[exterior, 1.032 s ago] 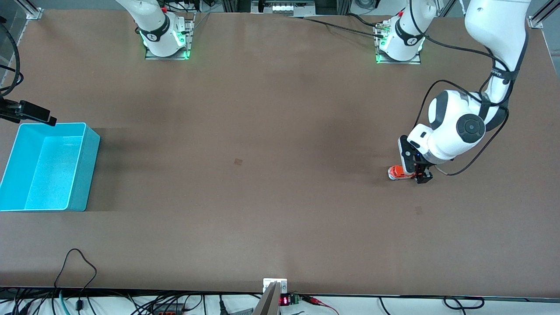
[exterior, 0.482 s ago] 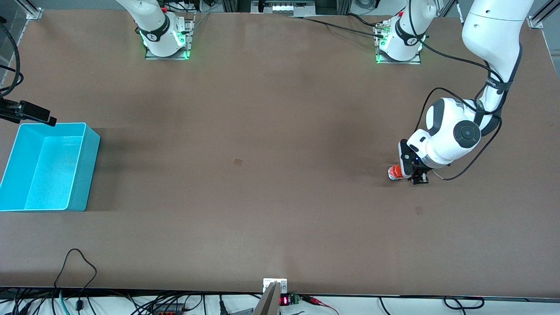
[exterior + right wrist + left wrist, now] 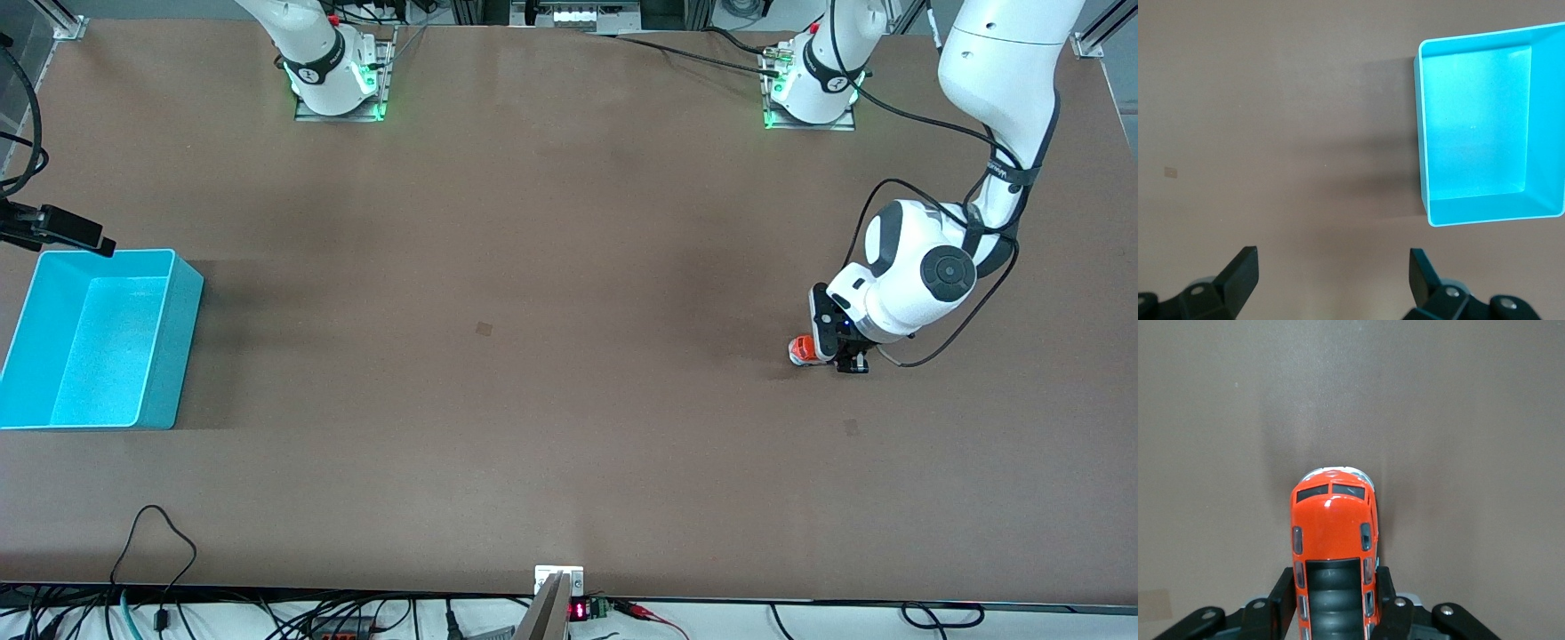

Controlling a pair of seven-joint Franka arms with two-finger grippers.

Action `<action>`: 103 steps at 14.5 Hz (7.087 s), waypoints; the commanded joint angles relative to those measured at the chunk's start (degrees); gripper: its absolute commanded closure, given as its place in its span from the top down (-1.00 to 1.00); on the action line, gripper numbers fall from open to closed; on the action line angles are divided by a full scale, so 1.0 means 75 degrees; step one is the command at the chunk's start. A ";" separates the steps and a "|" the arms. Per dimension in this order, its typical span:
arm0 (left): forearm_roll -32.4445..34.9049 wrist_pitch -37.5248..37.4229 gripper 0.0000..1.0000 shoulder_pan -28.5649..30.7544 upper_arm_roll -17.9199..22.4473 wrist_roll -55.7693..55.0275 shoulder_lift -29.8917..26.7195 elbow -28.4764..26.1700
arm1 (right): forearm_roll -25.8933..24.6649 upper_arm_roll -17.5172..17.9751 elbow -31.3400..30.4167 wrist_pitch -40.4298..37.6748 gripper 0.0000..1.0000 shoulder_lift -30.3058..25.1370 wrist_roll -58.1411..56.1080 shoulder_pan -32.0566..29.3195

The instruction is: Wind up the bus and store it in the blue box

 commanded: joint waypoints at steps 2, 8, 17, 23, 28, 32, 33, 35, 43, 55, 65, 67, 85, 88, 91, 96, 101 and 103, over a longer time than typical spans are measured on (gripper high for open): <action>-0.0020 -0.0046 -0.50 0.0296 -0.0005 0.0359 0.0359 0.0143 | -0.0034 0.0047 -0.0076 0.0077 1.00 -0.0069 -0.0041 -0.0014; -0.0020 -0.0058 -0.50 0.1759 0.0006 0.2443 0.1132 0.0892 | -0.0046 0.0047 -0.0076 0.0077 1.00 -0.0058 -0.0041 -0.0014; -0.0031 -0.0348 1.00 0.2653 -0.0017 0.3138 0.0877 0.1150 | -0.0023 0.0047 -0.0076 0.0077 1.00 -0.0058 -0.0041 -0.0014; -0.0020 -0.2869 1.00 0.2512 -0.0029 0.2963 0.0350 0.2218 | -0.0023 0.0047 -0.0076 0.0077 1.00 -0.0058 -0.0041 -0.0014; 0.0027 -0.4086 1.00 0.2162 -0.0064 0.1512 -0.0552 0.2241 | -0.0011 0.0047 -0.0076 0.0077 1.00 -0.0058 -0.0041 -0.0014; 0.0566 -0.5666 1.00 0.1892 -0.0076 -0.0385 -0.0976 0.3000 | -0.0034 0.0047 -0.0076 0.0077 1.00 -0.0058 -0.0030 0.0080; 0.0578 -0.6077 1.00 0.1868 -0.0076 -0.0703 -0.0976 0.3270 | -0.0034 0.0047 -0.0076 0.0077 1.00 -0.0058 -0.0041 0.0092; 0.0578 -0.6828 1.00 0.1867 -0.0076 -0.1452 -0.1023 0.3727 | -0.0034 0.0047 -0.0076 0.0077 1.00 -0.0058 -0.0030 0.0080; 0.0531 -0.8446 1.00 0.1867 -0.0146 -0.4723 -0.1831 0.4126 | -0.0022 0.0047 -0.0076 0.0065 1.00 -0.0058 -0.0041 0.0068; 0.0484 -0.9644 1.00 0.1215 -0.0276 -0.7664 -0.2429 0.5370 | 0.0082 0.0047 -0.0076 0.0112 1.00 -0.0023 0.0064 0.0080; -0.0125 -0.7253 1.00 -0.0207 0.0476 -1.1476 -0.3801 0.2886 | 0.0856 0.0151 -0.0940 0.0393 1.00 0.0610 -0.0204 0.0022; -0.0044 -0.7242 1.00 -0.0218 0.0265 -1.1441 -0.3602 0.2932 | 0.0845 0.0467 -0.1712 0.1081 1.00 0.0529 -0.1882 -0.0305; -0.0020 -0.7382 1.00 -0.0207 -0.0040 -1.1452 -0.3659 0.3050 | -0.0667 0.1476 -0.4060 0.5782 1.00 0.1653 -1.0142 -0.1842; -0.0020 -0.7370 1.00 -0.0207 -0.0041 -1.1452 -0.3648 0.3050 | -0.0667 0.1488 -0.4060 0.6275 1.00 0.1817 -1.0505 -0.1830; -0.0020 -0.7370 1.00 -0.0207 -0.0041 -1.1452 -0.3648 0.3050 | -0.0667 0.1488 -0.4049 0.6557 1.00 0.1934 -1.0751 -0.1842; -0.0020 -0.7370 1.00 -0.0207 -0.0029 -1.1452 -0.3648 0.3050 | -0.0656 0.1488 -0.4014 0.6979 1.00 0.2239 -1.1314 -0.1842; -0.0020 -0.7370 1.00 -0.0207 -0.0029 -1.1452 -0.3648 0.3061 | -0.0655 0.1652 -0.4025 0.7366 1.00 0.2496 -1.1760 -0.1982; -0.0008 -0.7370 1.00 -0.0207 -0.0029 -1.1452 -0.3648 0.3061 | -0.0644 0.1652 -0.4025 0.7482 1.00 0.2520 -1.1783 -0.1983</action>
